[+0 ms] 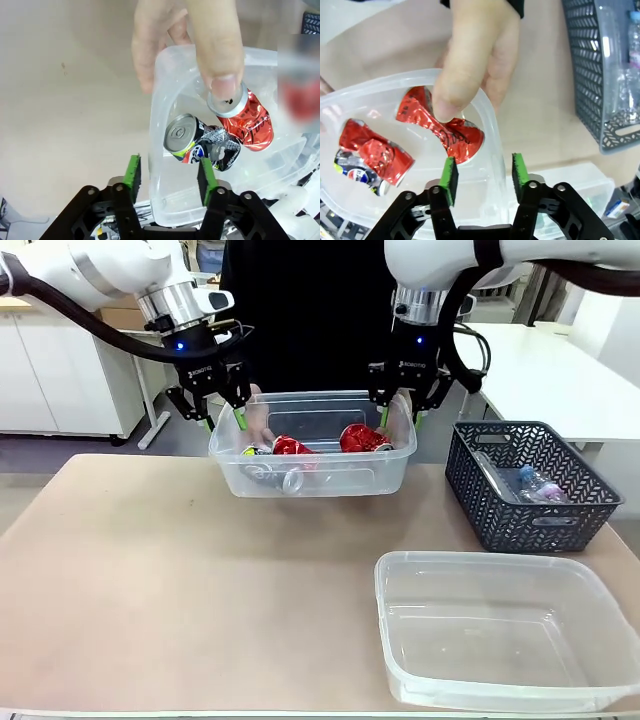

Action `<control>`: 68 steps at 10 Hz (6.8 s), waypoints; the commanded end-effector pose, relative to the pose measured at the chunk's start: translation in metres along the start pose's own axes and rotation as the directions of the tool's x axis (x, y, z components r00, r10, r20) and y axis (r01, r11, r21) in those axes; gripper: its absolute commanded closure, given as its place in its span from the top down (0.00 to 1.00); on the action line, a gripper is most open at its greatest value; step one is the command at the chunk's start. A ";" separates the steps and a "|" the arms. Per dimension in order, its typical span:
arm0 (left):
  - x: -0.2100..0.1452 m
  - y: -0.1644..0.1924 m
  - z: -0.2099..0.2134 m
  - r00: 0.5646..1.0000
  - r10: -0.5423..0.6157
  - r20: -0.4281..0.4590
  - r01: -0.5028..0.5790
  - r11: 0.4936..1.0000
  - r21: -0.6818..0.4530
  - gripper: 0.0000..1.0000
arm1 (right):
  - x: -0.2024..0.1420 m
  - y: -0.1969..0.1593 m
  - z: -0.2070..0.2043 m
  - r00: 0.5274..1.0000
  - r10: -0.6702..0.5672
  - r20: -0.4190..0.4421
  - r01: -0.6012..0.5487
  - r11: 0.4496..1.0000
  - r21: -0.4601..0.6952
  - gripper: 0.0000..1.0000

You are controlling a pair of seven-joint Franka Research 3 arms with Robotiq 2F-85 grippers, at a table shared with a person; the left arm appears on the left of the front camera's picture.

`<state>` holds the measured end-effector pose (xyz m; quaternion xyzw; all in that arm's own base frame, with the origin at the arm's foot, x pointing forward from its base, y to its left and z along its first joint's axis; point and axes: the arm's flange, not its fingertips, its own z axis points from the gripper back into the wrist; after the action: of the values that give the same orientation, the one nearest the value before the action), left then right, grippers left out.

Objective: Sort the waste into each basket.
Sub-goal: Release the Organizing box you were holding, then pick up the Organizing box on the right side of the table and lift it.

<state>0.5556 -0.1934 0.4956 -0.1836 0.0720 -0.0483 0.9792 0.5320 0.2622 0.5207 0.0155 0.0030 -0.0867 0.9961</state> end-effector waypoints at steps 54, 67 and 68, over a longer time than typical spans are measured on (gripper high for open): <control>-0.230 -0.249 -0.267 0.989 0.122 -0.077 -0.102 0.969 0.225 0.00 | -0.212 -0.337 -0.194 0.856 0.306 -0.417 -0.304 0.950 0.074 0.00; -0.277 -0.190 -0.153 0.995 0.063 0.082 -0.073 0.988 0.132 0.00 | -0.222 -0.315 -0.101 0.777 0.307 -0.549 -0.282 0.950 0.132 0.00; -0.287 -0.179 -0.130 0.984 0.091 0.153 -0.111 0.986 0.127 0.00 | -0.221 -0.306 -0.071 0.789 0.305 -0.534 -0.272 0.952 0.143 0.00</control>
<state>0.2321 -0.4276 0.4605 -0.1239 0.0533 -0.0113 0.9908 0.2698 0.0096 0.4163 0.0908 0.2615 0.0719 0.9582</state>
